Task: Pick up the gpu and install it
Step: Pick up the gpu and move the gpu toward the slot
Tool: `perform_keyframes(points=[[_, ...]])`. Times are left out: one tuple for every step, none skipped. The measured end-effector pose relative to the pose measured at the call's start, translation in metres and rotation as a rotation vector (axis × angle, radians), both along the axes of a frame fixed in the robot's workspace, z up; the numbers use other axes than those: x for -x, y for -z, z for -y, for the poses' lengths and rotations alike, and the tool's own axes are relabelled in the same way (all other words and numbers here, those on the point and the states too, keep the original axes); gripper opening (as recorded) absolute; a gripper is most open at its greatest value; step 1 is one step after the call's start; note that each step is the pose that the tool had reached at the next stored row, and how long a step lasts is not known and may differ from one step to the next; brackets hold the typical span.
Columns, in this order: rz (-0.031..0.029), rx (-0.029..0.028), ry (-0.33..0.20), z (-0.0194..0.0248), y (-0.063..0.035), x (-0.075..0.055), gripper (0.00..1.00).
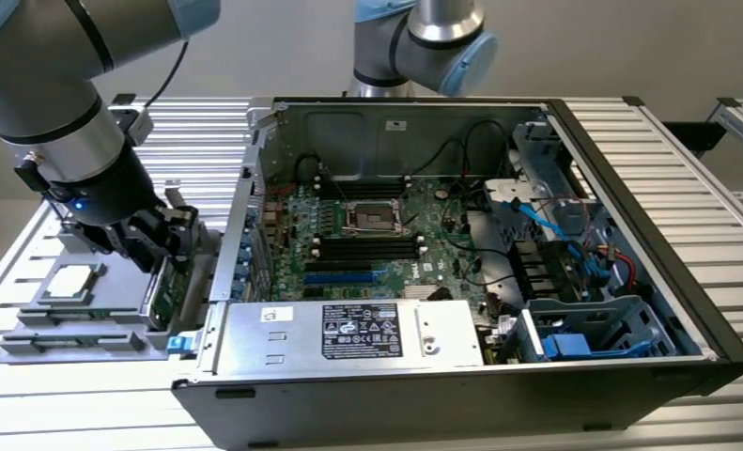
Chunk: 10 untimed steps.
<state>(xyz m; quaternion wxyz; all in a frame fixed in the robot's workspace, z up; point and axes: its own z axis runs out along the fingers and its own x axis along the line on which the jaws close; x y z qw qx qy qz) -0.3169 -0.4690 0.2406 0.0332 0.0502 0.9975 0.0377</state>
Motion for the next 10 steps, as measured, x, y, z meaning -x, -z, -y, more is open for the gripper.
perform_keyframes(points=[[0.0014,-0.0011,0.0,0.0,0.0002,0.0003,0.51],[0.0031,-0.0019,0.0,-0.0002,0.0004,0.0009,0.51],[0.0054,-0.0022,0.0,-0.0004,0.0007,0.0017,0.51],[0.0081,-0.0023,0.0,-0.0004,0.0009,0.0026,0.51],[0.0109,-0.0026,0.0,-0.0005,0.0011,0.0036,0.51],[0.0128,-0.0028,0.0,-0.0006,0.0013,0.0042,0.51],[0.0136,-0.0029,0.0,-0.0006,0.0015,0.0042,0.51],[0.014,-0.0029,0.0,-0.0006,0.0015,0.0042,0.51],[0.0143,-0.0029,0.0,-0.0006,0.0016,0.0042,0.51],[0.0144,-0.0029,0.0,-0.0006,0.0017,0.0043,0.51]])
